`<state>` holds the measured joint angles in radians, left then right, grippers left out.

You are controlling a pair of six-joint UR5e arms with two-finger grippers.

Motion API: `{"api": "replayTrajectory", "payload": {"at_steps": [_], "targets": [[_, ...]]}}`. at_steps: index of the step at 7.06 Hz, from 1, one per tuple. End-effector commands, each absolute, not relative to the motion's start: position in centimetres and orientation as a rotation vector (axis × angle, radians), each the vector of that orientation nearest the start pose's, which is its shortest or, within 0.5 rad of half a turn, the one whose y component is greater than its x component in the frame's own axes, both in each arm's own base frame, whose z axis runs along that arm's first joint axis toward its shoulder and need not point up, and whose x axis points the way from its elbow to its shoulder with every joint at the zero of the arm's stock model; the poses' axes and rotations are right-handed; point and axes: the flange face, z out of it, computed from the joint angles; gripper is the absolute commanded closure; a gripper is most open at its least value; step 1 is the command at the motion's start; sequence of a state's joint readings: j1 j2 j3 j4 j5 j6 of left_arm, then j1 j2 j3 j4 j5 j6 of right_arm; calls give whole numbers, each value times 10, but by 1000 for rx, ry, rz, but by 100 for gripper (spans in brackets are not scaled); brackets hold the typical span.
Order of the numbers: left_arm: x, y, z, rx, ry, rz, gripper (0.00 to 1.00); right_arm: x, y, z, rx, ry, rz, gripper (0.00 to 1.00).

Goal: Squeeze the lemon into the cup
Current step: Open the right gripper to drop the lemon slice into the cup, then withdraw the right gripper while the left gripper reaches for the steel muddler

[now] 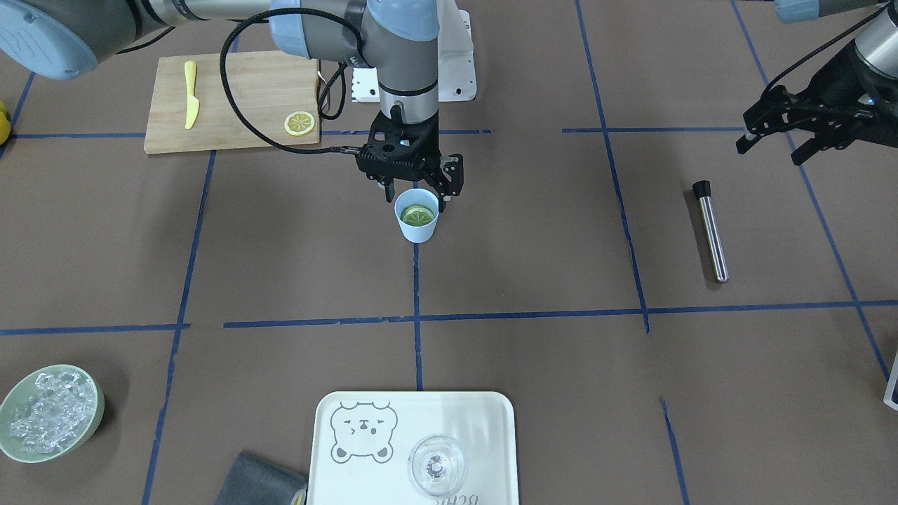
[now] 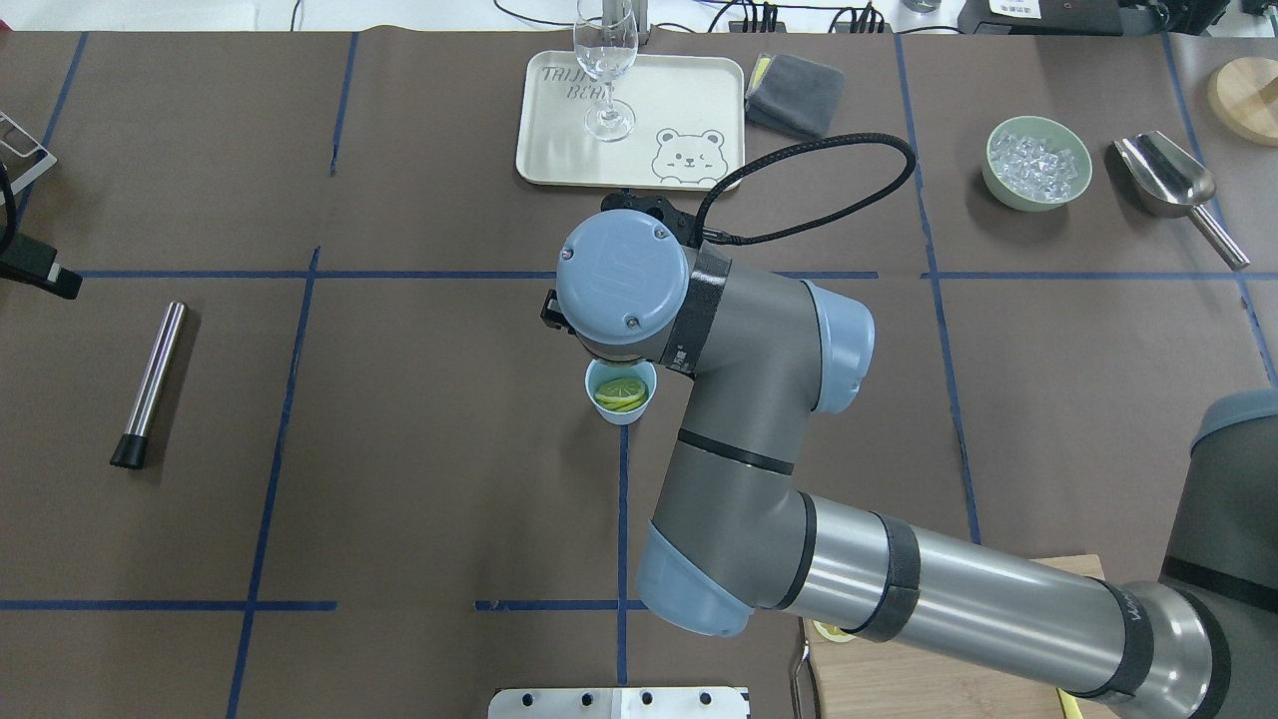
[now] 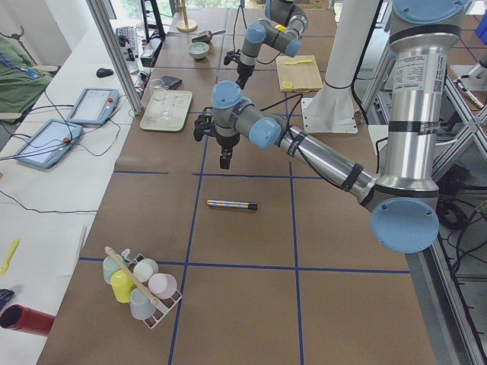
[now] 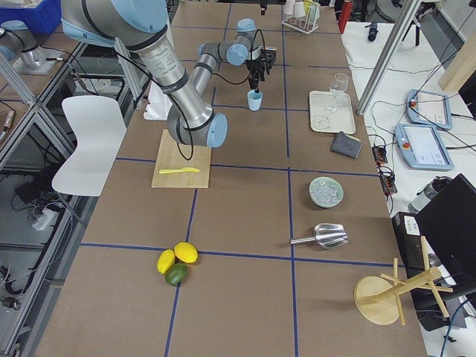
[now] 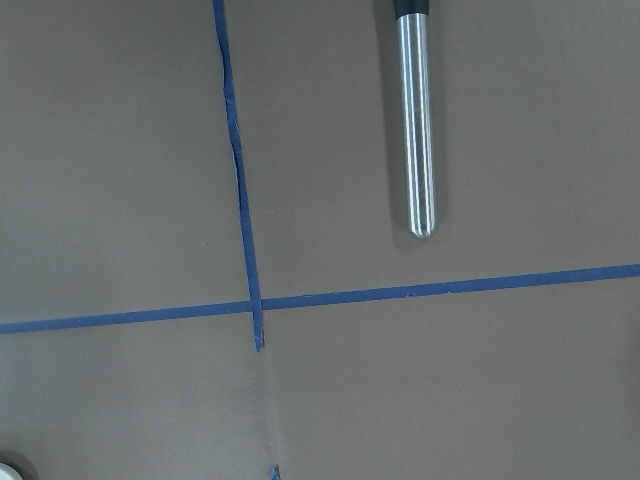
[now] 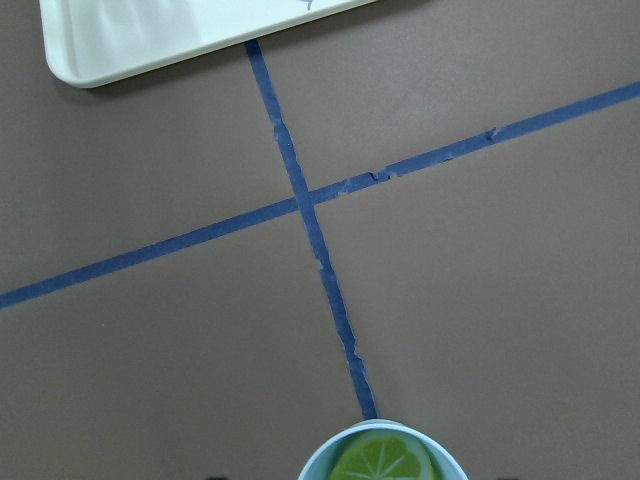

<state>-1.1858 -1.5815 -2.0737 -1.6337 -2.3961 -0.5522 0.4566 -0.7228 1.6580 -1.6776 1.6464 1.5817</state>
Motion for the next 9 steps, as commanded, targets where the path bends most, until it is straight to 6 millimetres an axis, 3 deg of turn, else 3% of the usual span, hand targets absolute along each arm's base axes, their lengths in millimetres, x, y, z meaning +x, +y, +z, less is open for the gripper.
{"api": "replayTrajectory", "payload": {"at_steps": [1, 2, 3, 4, 5, 6, 9], "targets": [[121, -457, 398, 124, 955, 87, 0, -541, -424, 114, 57, -866, 385, 1], [131, -459, 403, 112, 953, 100, 0, -524, -429, 127, 44, -866, 371, 0], [156, -452, 405, 85, 951, 150, 0, -495, -427, 149, 54, -847, 319, 0], [173, -448, 412, 57, 946, 177, 0, -457, -423, 172, 60, -785, 235, 0], [185, -455, 441, 1, 922, 167, 0, -412, -407, 194, 92, -744, 131, 0], [196, -464, 452, -1, 888, 165, 0, -372, -402, 207, 113, -741, 77, 0], [221, -514, 471, 12, 800, 136, 0, -264, -423, 268, 85, -745, -22, 0]]}}
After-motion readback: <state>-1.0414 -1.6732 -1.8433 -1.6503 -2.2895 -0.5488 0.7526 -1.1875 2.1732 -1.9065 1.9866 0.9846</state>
